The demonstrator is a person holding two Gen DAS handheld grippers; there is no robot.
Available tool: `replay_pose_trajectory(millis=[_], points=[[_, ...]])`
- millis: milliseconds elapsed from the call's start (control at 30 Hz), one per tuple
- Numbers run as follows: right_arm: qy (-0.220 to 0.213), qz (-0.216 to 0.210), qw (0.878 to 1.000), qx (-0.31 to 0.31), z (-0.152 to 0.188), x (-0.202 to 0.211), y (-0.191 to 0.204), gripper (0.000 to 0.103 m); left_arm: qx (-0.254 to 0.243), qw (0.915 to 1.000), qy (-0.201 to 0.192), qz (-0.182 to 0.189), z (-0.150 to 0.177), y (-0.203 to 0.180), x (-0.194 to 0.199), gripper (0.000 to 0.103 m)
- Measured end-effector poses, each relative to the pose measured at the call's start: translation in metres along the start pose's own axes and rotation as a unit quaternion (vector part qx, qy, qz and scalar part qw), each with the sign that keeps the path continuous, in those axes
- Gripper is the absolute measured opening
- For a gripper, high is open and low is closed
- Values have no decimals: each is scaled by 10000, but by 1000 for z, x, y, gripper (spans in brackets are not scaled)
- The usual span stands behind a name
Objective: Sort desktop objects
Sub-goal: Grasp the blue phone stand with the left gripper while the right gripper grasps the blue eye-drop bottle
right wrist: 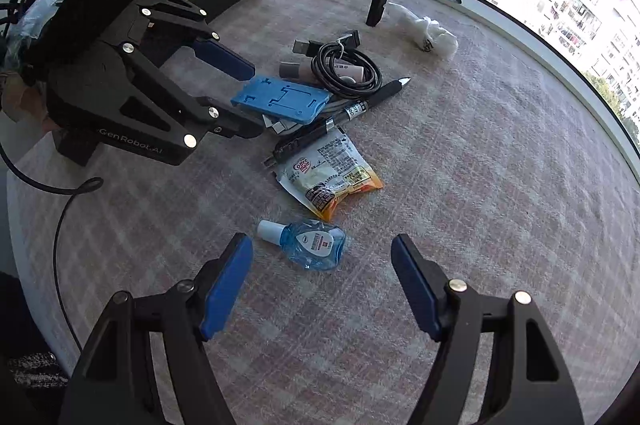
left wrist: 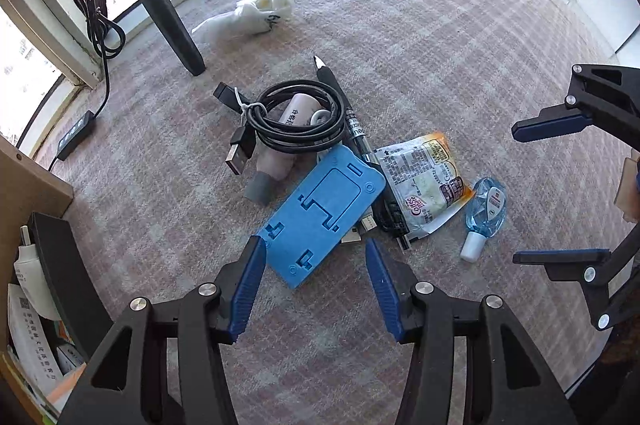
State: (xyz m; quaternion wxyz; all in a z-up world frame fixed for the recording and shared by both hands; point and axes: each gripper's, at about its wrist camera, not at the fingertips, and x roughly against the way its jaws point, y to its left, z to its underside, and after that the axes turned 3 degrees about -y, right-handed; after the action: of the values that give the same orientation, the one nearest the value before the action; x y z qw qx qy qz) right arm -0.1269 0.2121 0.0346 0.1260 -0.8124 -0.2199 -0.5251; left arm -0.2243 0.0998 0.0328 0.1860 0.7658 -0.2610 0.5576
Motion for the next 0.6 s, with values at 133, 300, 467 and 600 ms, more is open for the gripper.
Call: replay_pose_trajectory(millis=[133,300,467,600], points=[[50,-162,9998,84,-4,-7,-3,71,-91,9998,-48,184,-10,2,-2,54],[166,-395,9989,203,-7,-15,0,71,-158,9993,-46,345,-14,3,-4,56],[235,-633,9975,228,-7,-19,3,69,-94,9985,-53,543,-15,6,-3,56],[358,-655,9969,260,-3,-22,7,50,-255,9978,28,605,-11,-1,-1,56]])
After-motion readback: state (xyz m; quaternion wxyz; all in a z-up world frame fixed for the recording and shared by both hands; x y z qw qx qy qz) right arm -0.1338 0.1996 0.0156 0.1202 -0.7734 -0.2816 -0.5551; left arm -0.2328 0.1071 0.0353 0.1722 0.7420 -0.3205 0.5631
